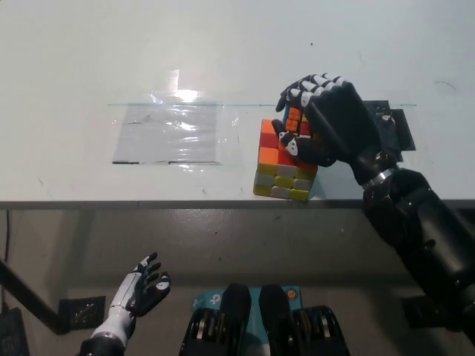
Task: The robot uses its right hand to pick up the small cube kept on the middle on the desk and place it on the bigger cube kept next to it
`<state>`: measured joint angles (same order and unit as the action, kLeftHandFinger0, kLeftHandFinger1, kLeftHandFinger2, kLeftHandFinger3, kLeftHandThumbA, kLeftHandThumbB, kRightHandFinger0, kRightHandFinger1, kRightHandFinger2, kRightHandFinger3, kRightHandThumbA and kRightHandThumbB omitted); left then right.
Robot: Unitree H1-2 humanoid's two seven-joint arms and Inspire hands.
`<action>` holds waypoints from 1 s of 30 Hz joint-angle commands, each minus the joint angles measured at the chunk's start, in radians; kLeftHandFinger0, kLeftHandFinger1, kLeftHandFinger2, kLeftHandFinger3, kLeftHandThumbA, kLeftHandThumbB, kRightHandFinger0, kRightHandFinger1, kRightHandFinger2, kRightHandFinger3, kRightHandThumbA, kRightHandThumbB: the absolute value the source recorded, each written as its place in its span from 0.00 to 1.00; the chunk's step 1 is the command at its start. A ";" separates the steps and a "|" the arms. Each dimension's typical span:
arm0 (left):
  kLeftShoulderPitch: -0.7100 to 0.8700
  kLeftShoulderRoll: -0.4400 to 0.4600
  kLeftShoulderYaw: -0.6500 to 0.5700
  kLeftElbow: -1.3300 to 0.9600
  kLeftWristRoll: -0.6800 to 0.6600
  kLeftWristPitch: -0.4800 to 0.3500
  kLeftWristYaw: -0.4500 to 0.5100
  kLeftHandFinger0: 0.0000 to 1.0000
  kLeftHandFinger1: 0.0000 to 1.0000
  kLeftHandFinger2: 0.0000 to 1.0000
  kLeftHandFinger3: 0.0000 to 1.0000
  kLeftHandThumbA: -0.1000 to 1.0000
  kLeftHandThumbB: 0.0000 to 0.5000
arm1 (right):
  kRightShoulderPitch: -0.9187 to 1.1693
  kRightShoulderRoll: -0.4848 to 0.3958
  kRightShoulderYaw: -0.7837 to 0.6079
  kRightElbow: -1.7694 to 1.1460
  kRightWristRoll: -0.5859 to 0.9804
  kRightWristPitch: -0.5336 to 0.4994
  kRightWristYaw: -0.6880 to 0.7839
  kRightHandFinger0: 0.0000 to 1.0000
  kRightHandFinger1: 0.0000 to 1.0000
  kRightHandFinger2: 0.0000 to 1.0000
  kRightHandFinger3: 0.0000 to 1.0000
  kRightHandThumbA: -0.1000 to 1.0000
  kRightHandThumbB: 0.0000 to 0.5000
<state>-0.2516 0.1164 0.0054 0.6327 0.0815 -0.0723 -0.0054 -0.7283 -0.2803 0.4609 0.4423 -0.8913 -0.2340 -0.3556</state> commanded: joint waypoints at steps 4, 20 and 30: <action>-0.028 0.016 -0.009 -0.007 0.015 -0.021 0.009 1.00 1.00 1.00 1.00 0.39 0.62 | -0.007 0.030 -0.008 -0.024 0.013 -0.012 0.007 0.00 0.38 0.76 0.66 0.00 0.24; -0.029 0.015 -0.009 -0.011 0.021 -0.013 0.010 1.00 1.00 1.00 1.00 0.38 0.64 | 0.010 0.052 0.006 -0.034 -0.002 0.033 0.058 0.00 0.37 0.75 0.66 0.00 0.40; -0.029 0.012 -0.005 -0.019 0.021 -0.008 0.012 1.00 1.00 1.00 1.00 0.38 0.64 | 0.019 0.037 -0.002 -0.014 0.012 0.015 0.042 0.00 0.20 0.55 0.90 0.00 0.06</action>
<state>-0.2543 0.1185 0.0010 0.6338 0.0995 -0.0715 -0.0052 -0.7122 -0.2352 0.4642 0.4395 -0.8861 -0.2192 -0.3446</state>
